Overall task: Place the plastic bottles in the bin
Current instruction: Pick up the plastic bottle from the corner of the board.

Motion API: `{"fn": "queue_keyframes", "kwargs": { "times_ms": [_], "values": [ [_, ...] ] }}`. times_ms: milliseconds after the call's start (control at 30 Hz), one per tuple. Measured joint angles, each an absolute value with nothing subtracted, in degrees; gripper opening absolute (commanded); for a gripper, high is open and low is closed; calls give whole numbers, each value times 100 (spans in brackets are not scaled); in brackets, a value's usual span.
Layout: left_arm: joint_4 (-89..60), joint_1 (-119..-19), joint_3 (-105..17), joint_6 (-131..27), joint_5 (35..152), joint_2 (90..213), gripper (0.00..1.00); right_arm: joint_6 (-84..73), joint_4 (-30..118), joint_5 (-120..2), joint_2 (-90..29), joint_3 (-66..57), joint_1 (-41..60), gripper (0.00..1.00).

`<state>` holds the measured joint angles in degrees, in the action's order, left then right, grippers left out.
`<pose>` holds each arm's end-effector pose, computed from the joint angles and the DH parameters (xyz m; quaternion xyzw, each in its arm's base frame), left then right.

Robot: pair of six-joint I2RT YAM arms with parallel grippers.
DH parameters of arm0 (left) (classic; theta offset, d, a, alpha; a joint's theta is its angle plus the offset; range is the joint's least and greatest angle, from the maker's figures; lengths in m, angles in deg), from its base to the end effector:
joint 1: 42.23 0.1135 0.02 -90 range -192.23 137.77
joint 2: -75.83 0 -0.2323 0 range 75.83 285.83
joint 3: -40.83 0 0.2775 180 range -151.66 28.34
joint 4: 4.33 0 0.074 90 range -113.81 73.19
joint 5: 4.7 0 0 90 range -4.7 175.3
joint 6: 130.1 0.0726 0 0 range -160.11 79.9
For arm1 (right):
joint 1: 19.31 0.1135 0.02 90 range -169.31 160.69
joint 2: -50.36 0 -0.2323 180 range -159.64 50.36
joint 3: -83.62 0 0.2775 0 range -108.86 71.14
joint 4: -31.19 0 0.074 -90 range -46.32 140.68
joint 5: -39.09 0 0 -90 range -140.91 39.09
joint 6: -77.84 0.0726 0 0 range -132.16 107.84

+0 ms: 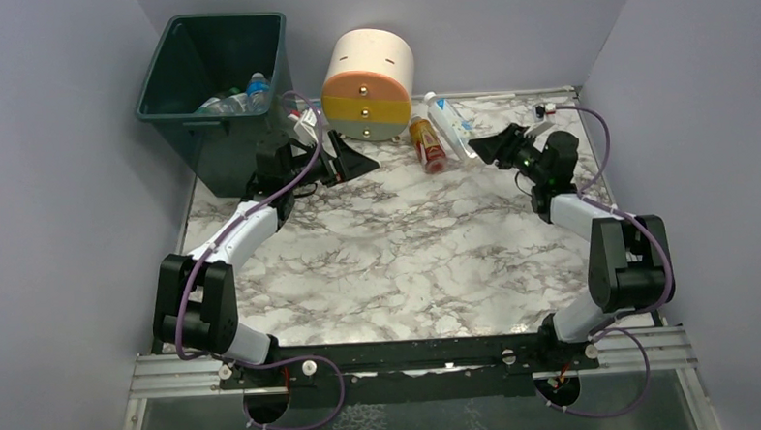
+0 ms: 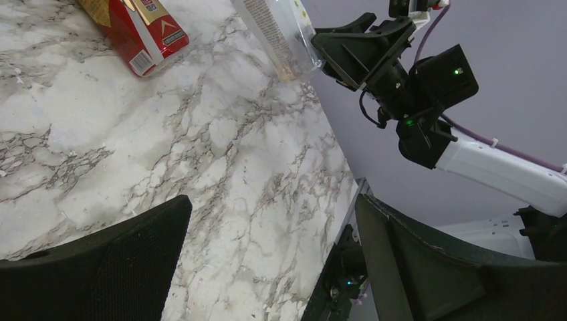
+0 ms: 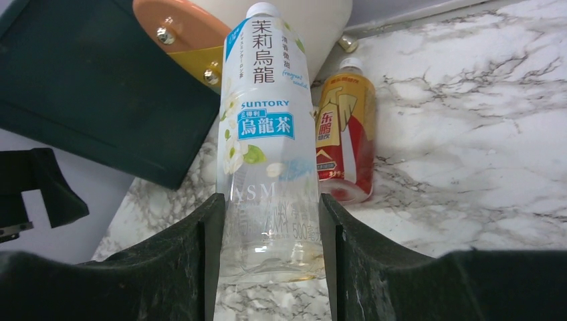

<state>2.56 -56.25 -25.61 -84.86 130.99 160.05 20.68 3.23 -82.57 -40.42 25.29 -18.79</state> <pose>0.3593 -0.1433 0.2363 0.0501 0.7507 -0.5488 0.3644 0.3924 0.0417 0.1863 0.0187 0.7300 0.3793 0.5681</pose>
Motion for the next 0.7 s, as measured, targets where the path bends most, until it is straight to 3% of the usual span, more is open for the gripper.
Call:
{"fn": "queue_keyframes", "kwargs": {
  "times_ms": [700],
  "values": [
    [396, -5623, -2434, -8656, 13097, 16062, 99, 3139, -641, -8989, -4661, 2982, -1879, 45]
  ]
}}
